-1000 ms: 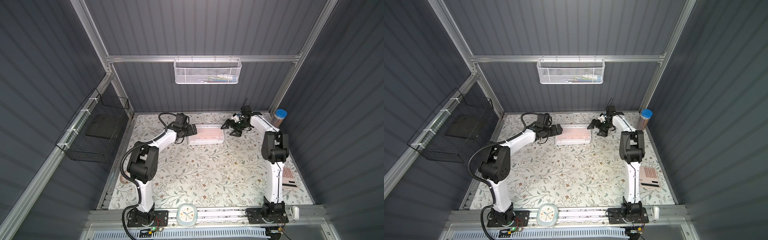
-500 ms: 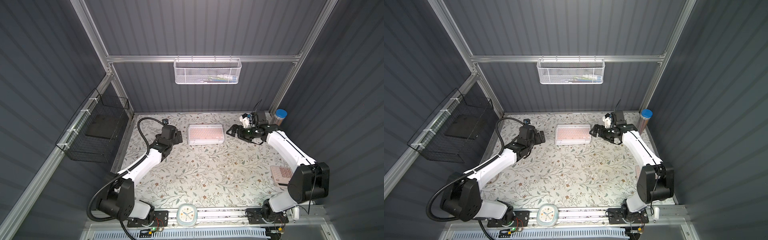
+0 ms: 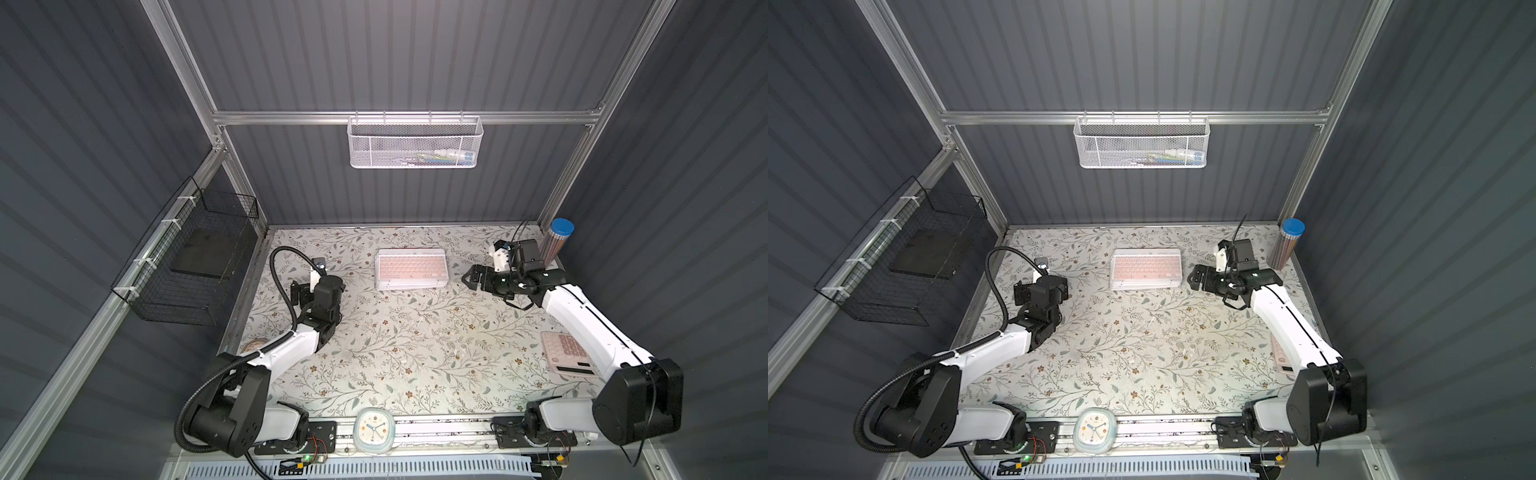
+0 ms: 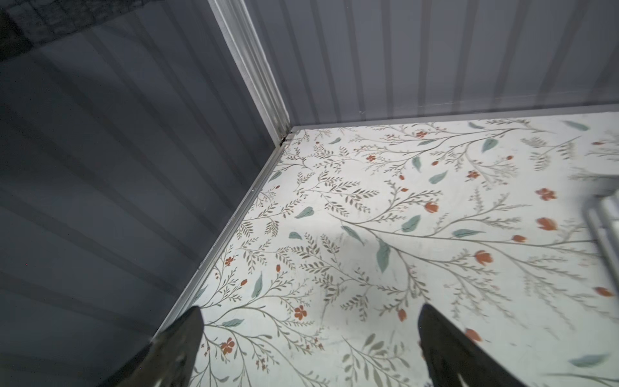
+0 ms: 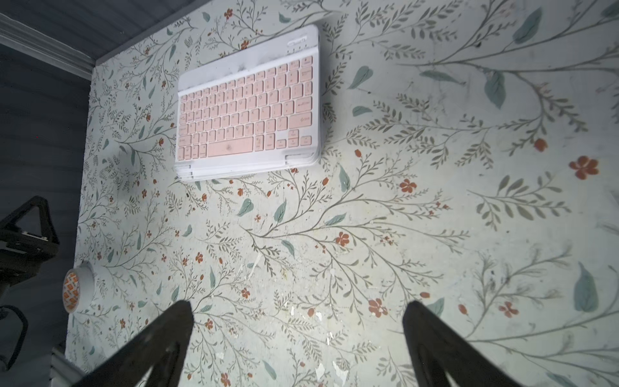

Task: Stack the numeric keypads
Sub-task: Reset both arms

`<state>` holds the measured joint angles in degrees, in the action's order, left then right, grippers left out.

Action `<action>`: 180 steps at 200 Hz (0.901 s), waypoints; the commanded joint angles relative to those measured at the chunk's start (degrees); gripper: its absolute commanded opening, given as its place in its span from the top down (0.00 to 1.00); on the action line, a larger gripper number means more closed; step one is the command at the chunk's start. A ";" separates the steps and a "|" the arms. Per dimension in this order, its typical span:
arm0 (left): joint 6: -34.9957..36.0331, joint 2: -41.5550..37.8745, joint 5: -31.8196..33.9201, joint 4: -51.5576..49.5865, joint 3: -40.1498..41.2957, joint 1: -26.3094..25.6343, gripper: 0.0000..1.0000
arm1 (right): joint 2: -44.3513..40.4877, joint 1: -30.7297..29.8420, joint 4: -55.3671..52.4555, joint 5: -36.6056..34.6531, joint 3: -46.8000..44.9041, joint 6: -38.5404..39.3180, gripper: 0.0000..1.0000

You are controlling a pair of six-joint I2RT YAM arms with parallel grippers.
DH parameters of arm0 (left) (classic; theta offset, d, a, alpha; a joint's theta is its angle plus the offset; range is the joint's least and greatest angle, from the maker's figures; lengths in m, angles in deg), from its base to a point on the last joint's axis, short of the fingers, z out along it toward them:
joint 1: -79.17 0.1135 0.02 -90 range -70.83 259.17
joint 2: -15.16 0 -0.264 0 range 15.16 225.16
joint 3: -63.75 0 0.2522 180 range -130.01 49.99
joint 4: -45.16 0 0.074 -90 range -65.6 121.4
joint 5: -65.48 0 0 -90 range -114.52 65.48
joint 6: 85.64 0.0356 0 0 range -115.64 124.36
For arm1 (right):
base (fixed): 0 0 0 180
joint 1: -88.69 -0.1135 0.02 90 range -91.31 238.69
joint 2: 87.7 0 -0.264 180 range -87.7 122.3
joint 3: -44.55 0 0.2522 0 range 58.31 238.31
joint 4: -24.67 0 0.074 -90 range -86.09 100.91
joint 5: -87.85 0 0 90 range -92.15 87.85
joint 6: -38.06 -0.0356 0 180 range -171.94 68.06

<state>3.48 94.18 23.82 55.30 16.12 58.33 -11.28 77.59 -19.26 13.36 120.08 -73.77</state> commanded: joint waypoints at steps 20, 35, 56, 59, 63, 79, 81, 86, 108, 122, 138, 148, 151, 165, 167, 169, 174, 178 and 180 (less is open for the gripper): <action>2.47 9.49 -2.95 22.98 7.04 5.88 0.00 | -7.35 -0.38 17.13 -6.45 -10.10 1.35 0.01; 2.34 13.16 -7.94 31.31 9.87 7.19 0.00 | -10.54 -0.51 21.66 -9.20 -13.61 3.81 0.01; 1.76 16.91 -15.49 30.12 8.32 10.02 0.00 | -13.89 -0.38 25.29 -16.14 -16.87 5.40 0.01; 1.58 16.79 -15.92 28.90 7.88 10.03 0.00 | -14.14 -0.33 25.86 -17.33 -17.23 5.92 0.01; 1.44 16.73 -16.47 28.49 7.77 10.22 0.00 | -14.27 -0.24 26.67 -18.81 -17.75 6.50 0.01; 0.83 17.62 -20.93 31.11 9.72 11.27 0.00 | -14.31 0.55 30.44 -24.97 -19.98 8.02 0.01; 1.49 18.37 -21.51 34.43 10.41 11.44 0.00 | -14.22 0.68 30.99 -25.45 -20.30 8.18 0.01; 3.61 21.04 -21.20 42.98 12.10 11.69 0.00 | -14.05 1.16 32.44 -27.25 -21.04 8.69 0.01; 2.67 19.55 -22.75 46.03 15.44 11.61 0.00 | -13.03 3.01 41.31 -34.06 -25.45 13.18 0.01; 3.04 19.78 -21.65 43.48 14.19 11.19 0.00 | -12.72 4.95 46.83 -35.81 -27.81 16.42 0.01; 2.02 19.82 -19.83 37.71 10.65 11.35 0.00 | -10.20 7.04 51.47 -35.00 -29.13 19.59 0.01; 1.98 20.06 -19.65 34.00 8.87 11.35 0.00 | -8.97 8.44 53.29 -32.66 -29.83 20.58 0.01; 1.46 19.54 -19.97 33.03 8.95 11.52 0.00 | -8.56 8.84 53.55 -32.42 -29.97 20.55 0.01; 1.45 19.83 -19.83 34.25 9.12 11.70 0.00 | -6.59 11.18 55.38 -28.28 -31.14 18.15 0.01; 1.62 20.07 -19.90 34.89 9.22 11.74 0.00 | -6.23 11.44 55.75 -27.38 -31.40 17.83 0.01; 1.79 20.19 -19.85 35.27 9.25 11.71 0.00 | -5.85 11.80 56.03 -26.65 -31.62 17.51 0.01; 1.77 20.13 -19.88 34.89 9.21 11.70 0.00 | -5.34 12.22 56.72 -25.34 -32.14 16.97 0.01; 1.46 19.83 -19.86 33.82 9.05 11.70 0.00 | -4.62 12.54 57.92 -24.70 -32.87 16.41 0.01; 1.38 19.72 -19.75 33.40 9.01 11.72 0.00 | -4.20 12.60 58.86 -24.44 -33.26 16.14 0.01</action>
<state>5.57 113.96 3.73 90.62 25.74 69.80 -18.21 88.02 31.05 -16.30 89.59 -56.83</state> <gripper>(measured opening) 0.997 0.991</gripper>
